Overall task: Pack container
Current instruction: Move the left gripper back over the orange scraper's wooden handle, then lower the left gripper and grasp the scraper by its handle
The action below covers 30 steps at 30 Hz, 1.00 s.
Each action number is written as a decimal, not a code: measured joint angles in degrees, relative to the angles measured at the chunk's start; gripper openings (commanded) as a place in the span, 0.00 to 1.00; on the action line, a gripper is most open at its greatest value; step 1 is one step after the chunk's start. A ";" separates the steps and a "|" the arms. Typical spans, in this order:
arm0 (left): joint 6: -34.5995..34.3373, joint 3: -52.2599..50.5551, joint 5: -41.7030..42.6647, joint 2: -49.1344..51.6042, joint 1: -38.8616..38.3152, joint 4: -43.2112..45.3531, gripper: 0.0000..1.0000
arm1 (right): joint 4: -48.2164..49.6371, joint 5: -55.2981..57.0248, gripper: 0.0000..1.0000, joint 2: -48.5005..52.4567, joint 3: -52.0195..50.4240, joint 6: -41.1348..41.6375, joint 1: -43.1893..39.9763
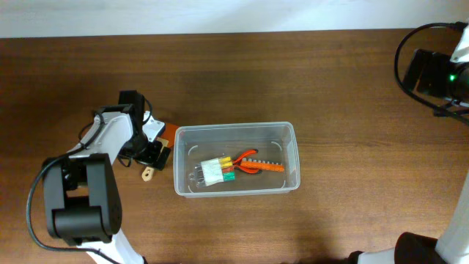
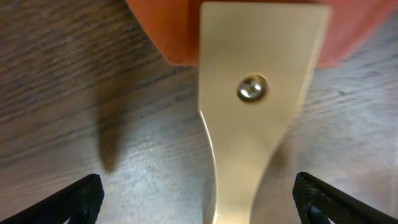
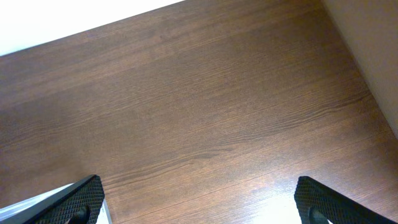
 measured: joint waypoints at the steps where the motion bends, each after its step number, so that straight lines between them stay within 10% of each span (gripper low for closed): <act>1: 0.00 0.00 -0.24 0.48 0.00 0.22 0.99 | 0.02 0.00 0.99 0.00 0.00 0.00 0.00; 11: -0.02 0.39 -0.68 1.73 -0.07 0.33 1.00 | 0.00 0.00 0.99 0.00 0.00 0.02 0.00; 30: -0.92 0.46 -0.46 1.79 -1.44 0.13 0.35 | 0.00 0.00 0.99 0.00 0.00 0.02 0.00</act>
